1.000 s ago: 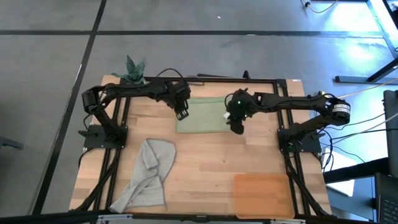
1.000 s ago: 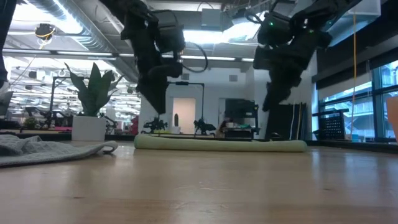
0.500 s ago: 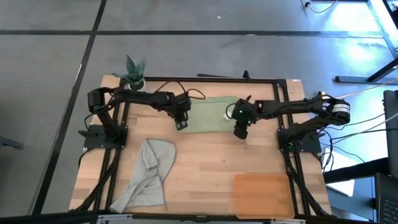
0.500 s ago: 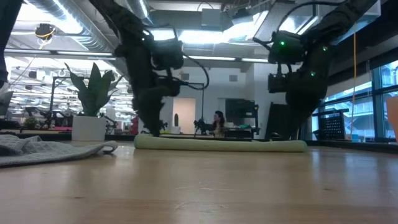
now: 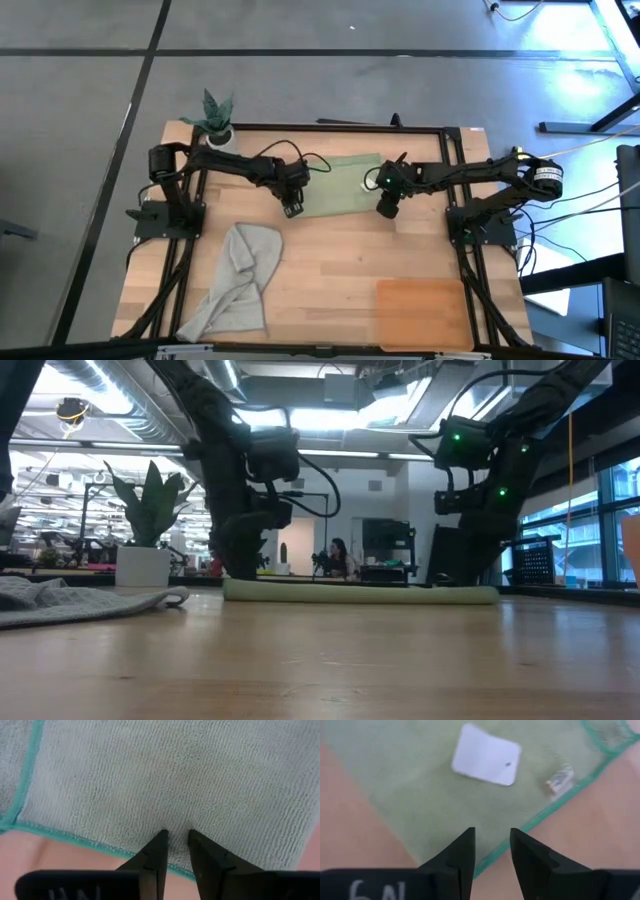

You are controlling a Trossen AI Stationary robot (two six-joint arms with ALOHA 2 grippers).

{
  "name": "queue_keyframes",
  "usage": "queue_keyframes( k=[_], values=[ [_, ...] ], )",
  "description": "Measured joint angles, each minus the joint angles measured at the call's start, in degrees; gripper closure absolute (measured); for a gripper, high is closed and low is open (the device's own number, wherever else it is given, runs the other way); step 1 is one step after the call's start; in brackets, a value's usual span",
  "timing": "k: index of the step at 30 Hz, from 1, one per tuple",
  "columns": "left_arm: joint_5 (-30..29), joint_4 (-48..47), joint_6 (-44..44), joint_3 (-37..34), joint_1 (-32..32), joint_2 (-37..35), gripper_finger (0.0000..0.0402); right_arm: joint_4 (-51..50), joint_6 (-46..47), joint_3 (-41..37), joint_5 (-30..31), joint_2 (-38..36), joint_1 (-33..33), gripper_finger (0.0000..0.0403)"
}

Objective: Roll microfiber towels into tight, uniform cylinder then place into a basket
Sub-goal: Fold the green microfiber cloth

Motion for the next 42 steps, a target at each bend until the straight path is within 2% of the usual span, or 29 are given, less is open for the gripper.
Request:
queue_keyframes(
  k=[7, 11, 14, 18, 23, 26, 30, 36, 42],
  values=[
    [3.27, 1.92, -4.47, -0.08, -4.83, 0.09, 0.0327, 3.2, -0.16, 0.0, 0.36, 0.0, -2.59, 0.0286],
    [7.32, 5.09, -5.99, -0.22, -7.75, 0.31, 0.0327, 6.34, -0.27, 0.0, 0.4, 0.0, -3.94, 0.0286],
    [7.45, 5.67, -6.05, -0.24, -8.89, -0.09, 0.0327, 6.73, -0.12, 0.63, -0.23, -0.08, -4.07, 0.0286],
    [7.24, 4.35, -5.49, 0.91, -7.35, -2.47, 0.0327, 6.64, -2.44, 3.35, -8.75, -0.32, -3.53, 0.0286],
    [6.4, 2.49, -3.13, 1.47, -3.79, -7.23, 0.0327, 6.68, -8.57, 5.35, -24.59, -0.35, -1.03, 0.0286],
    [1.77, -0.03, -1.36, 1.56, -1.66, -9.04, 0.0327, 6.74, -9.1, 4.46, -29.59, -0.32, 0.8, 0.0286],
    [-2.15, -2.47, 1.27, 1.6, 1.29, -8.3, 0.0327, 6.3, -8.95, 1.86, -27.49, 0.24, 2.77, 0.0286],
    [-2.42, -2.14, 1.54, 1.61, 3.9, -4.01, 0.0327, 6.57, -7.22, -1.6, -22.73, 0.55, 3.36, 0.0286],
    [-0.99, -2.41, 1.55, 1.68, 3.12, 0.3, 0.0327, 6.51, -4.68, -4.2, -16.54, 0.55, 2.53, 0.0286]
  ],
)
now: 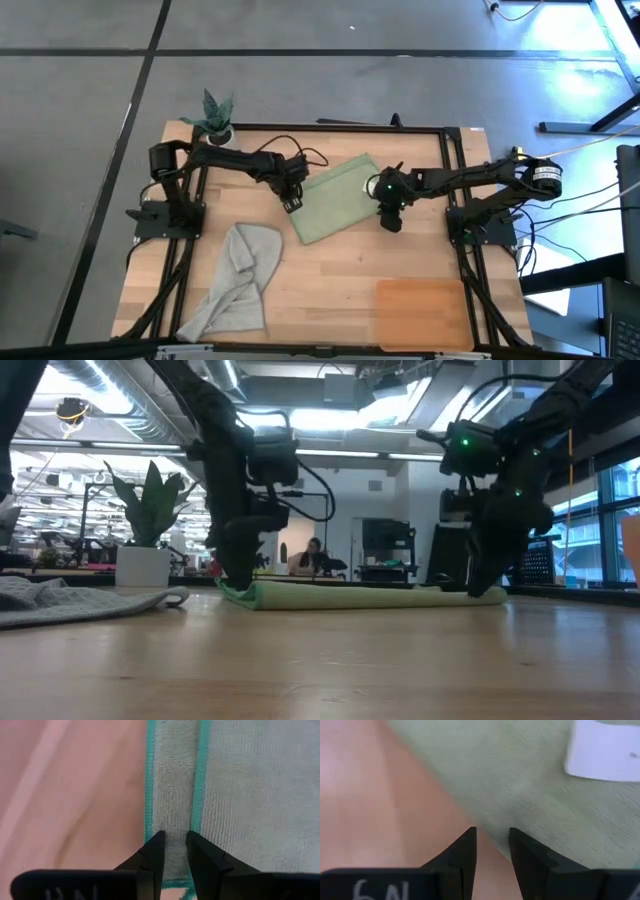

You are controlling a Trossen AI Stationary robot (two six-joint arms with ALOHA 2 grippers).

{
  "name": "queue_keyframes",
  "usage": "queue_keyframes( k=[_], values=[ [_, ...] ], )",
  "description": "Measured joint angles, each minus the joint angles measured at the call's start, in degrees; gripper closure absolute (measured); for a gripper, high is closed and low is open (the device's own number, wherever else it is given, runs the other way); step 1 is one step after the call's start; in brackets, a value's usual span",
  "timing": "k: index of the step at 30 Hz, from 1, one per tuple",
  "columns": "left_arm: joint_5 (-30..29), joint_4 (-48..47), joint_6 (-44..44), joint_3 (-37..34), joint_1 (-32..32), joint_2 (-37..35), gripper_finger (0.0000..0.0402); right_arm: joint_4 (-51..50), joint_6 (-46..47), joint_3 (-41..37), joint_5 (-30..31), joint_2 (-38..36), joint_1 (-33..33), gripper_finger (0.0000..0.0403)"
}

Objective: Roll microfiber towels into tight, uniform cylinder then place into a basket
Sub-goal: Fold the green microfiber cloth

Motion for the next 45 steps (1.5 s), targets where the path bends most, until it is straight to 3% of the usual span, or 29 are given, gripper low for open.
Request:
queue_keyframes(
  k=[9, 21, 27, 33, 45],
  values=[
    [3.88, -0.33, -1.34, 0.08, -4.21, 0.16, 0.0327, 0.92, -1.54, -0.48, 9.09, 0.0, -3.46, 0.0286],
    [5.33, 3.44, -2.31, -0.09, -10.94, -0.01, 0.0327, 6.09, -4.05, 0.62, 10.76, 0.06, -9.03, 0.0286],
    [4.95, 1.15, -3.1, -0.16, -9.18, -5.39, 0.0327, -0.29, -3.04, 7.87, 3.53, -1.71, -7.32, 0.0286],
    [1.26, 0.57, -1.75, -0.1, -6.74, -7.94, 0.0327, 1.02, -3.43, 10.71, -8.93, -1.26, -2.93, 0.0286],
    [-0.04, 3.46, 1.62, -0.08, -9.32, -0.91, 0.0327, 5.69, -4.09, 10.69, -7.62, 10.03, 5.67, 0.0286]
  ],
)
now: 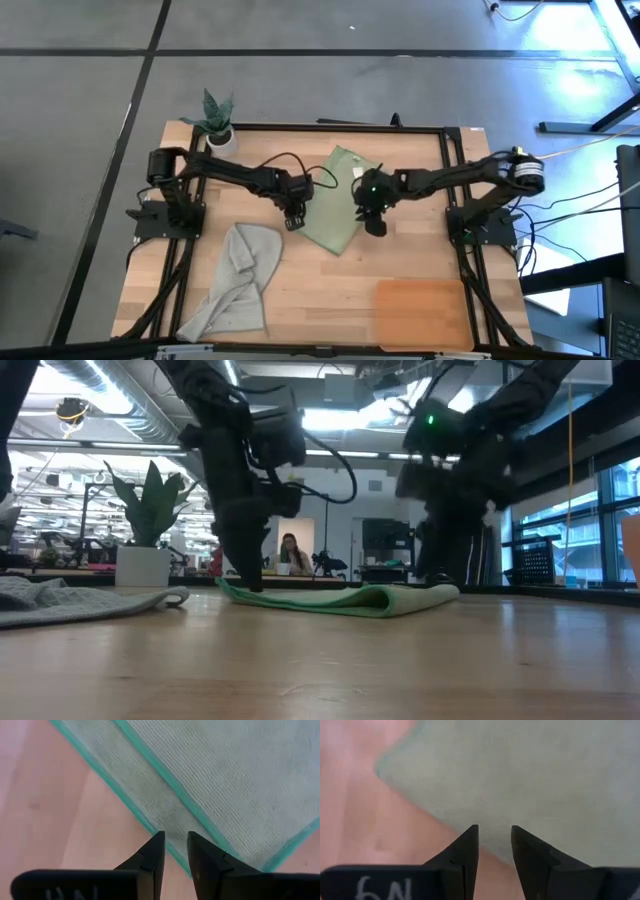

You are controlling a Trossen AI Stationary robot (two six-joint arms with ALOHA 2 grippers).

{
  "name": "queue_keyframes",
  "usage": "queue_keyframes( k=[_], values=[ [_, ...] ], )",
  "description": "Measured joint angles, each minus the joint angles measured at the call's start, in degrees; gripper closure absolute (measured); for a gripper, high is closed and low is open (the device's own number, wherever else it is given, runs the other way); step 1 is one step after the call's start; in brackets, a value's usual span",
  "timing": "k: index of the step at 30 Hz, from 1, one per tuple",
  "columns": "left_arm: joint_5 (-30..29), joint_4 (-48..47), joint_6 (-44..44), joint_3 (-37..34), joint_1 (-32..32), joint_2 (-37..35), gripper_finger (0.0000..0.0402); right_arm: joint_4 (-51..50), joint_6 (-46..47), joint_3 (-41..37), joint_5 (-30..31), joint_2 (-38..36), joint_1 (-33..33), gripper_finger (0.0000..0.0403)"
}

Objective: Roll microfiber towels into tight, uniform cylinder then place into a basket
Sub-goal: Fold the green microfiber cloth, then roll the green microfiber cloth

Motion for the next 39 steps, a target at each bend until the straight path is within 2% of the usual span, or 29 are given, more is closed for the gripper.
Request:
queue_keyframes(
  k=[7, 17, 25, 31, 37, 39],
  values=[
    [0.53, -0.42, -0.15, 0.02, -2.18, 0.94, 0.0327, 0.79, -0.14, 0.19, 2.2, 5.82, -0.06, 0.0286],
    [1.44, 1.18, -2.0, 0.02, -6.85, 0.96, 0.0327, 0.61, -5.28, 0.04, 3.37, 5.27, -5.48, 0.0286],
    [1.68, 2.52, -2.14, 0.2, -8.06, 1.97, 0.0327, 1.77, -7.13, 0.83, 4.03, 5.48, -8.91, 0.0286],
    [-1.77, 2.24, -2.11, -0.02, -6.83, -0.88, 0.0327, -6.22, -12.22, 7.26, 4.16, 2.77, -7.44, 0.0286],
    [-1.7, 1.43, -0.16, 0.0, -5.11, -4.35, 0.0327, -17.94, -18.26, 13.33, 3.26, -1.67, -3.77, 0.0286],
    [-1.7, 0.47, 1.1, 0.0, -4.98, -5.42, 0.0327, -21.07, -20.0, 14.12, 0.99, -2.65, -1.74, 0.0286]
  ],
)
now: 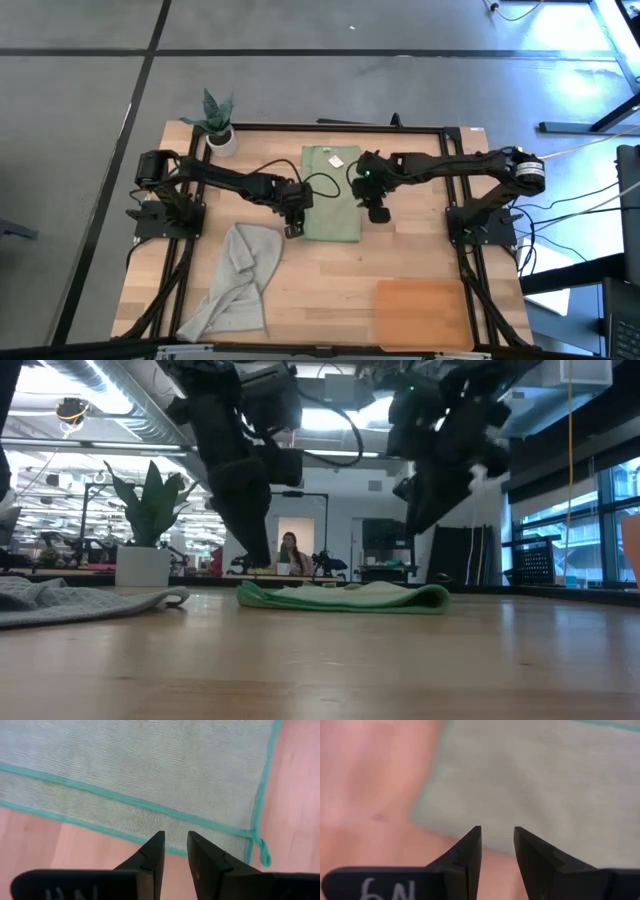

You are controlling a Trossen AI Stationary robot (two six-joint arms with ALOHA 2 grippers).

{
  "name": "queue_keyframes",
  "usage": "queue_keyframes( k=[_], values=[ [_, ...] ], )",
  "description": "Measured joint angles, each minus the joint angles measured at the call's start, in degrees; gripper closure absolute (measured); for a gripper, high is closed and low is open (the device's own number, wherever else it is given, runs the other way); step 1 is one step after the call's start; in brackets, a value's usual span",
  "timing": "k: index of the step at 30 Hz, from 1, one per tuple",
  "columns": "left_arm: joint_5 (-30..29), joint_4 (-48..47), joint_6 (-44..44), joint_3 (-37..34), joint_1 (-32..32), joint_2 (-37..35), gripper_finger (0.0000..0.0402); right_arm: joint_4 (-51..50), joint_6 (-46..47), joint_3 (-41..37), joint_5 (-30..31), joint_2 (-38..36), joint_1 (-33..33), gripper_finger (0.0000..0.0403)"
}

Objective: Roll microfiber towels into tight, uniform cylinder then place into a basket
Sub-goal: Roll the green microfiber cloth

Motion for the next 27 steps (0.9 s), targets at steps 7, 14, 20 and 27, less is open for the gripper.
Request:
queue_keyframes(
  k=[7, 14, 20, 27],
  values=[
    [0.02, -1.27, 1.79, 0.0, -0.92, -2.2, 0.0327, 1.16, 5.94, 0.3, -6.71, -0.54, 6.43, 0.0286],
    [0.02, -2.74, 3.73, 0.0, -1.76, -2.56, 0.0327, 1.62, 0.26, 0.14, -0.53, -0.14, 12.15, 0.0286],
    [-0.33, -2.77, 3.78, 0.0, -1.74, -2.56, 0.0327, 1.95, -5.03, 0.01, 2.6, 4.17, 14.42, 0.0286],
    [-0.81, -2.84, 3.63, 0.0, -1.74, -2.56, 0.0327, 2.38, -5.67, -0.05, 5.52, 9.04, 14.54, 0.0286]
  ],
)
